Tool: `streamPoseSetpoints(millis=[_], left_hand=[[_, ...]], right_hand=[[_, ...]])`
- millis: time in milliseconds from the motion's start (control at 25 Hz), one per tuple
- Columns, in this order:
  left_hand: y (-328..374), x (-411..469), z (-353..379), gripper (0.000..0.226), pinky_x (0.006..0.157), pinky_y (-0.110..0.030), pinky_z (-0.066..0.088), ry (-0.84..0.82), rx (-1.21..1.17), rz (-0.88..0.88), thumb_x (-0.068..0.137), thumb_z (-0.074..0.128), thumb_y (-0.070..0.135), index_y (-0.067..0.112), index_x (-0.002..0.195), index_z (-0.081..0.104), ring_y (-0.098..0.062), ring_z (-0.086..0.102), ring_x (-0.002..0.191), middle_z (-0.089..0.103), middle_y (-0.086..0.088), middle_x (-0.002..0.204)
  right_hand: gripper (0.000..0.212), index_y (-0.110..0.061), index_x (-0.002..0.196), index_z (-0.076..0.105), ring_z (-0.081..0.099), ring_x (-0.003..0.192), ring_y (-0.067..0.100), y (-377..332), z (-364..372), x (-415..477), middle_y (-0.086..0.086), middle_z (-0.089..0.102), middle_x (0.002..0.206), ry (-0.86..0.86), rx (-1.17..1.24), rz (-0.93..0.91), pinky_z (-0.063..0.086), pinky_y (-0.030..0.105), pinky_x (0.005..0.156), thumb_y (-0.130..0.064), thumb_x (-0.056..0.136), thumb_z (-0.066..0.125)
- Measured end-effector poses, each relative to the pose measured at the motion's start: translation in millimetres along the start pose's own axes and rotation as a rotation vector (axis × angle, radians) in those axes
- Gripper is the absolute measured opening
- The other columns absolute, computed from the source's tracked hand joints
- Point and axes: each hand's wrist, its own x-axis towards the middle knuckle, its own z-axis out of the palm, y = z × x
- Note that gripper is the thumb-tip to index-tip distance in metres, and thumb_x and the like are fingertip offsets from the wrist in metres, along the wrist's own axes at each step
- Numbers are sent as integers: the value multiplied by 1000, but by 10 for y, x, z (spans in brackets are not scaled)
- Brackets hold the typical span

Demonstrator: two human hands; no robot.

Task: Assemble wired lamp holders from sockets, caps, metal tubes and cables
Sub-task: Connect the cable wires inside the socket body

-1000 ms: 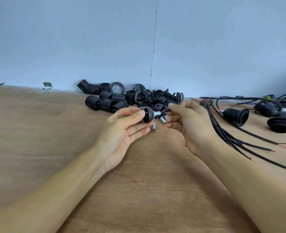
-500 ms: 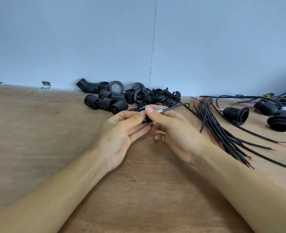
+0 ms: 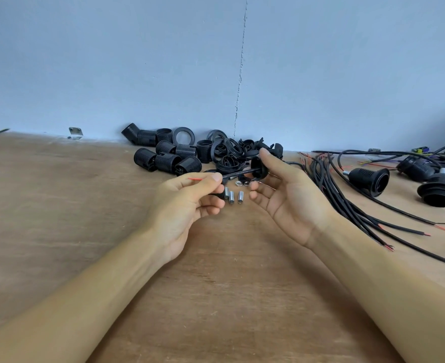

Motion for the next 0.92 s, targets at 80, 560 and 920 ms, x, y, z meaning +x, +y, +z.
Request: streamPoseSetpoints(millis=[80,560,920], left_hand=[[12,-13,4,7,55,-23,55,-44,19,-18,73,81,22,15,75,81,-15,67,57,75,-7,78],[-37,-8,1,13,52,-23,53,-140,36,-36,69,81,28,17,74,79,-15,65,54,71,-5,73],[-117,67,-72,14,60,-21,47,103,502,290,80,86,39,30,83,75,-4,60,64,73,9,80]], right_hand=[[21,-15,56,73,59,61,12,-22,7,5,2,58,67,-4,162,6,55,22,60,-22,76,79],[23,-7,93,75,60,61,8,162,56,9,3,65,76,-162,31,69,54,18,59,-24,79,72],[21,-5,102,69,66,68,12,215,-13,48,7,70,85,-160,-248,23,56,21,62,-23,93,66]])
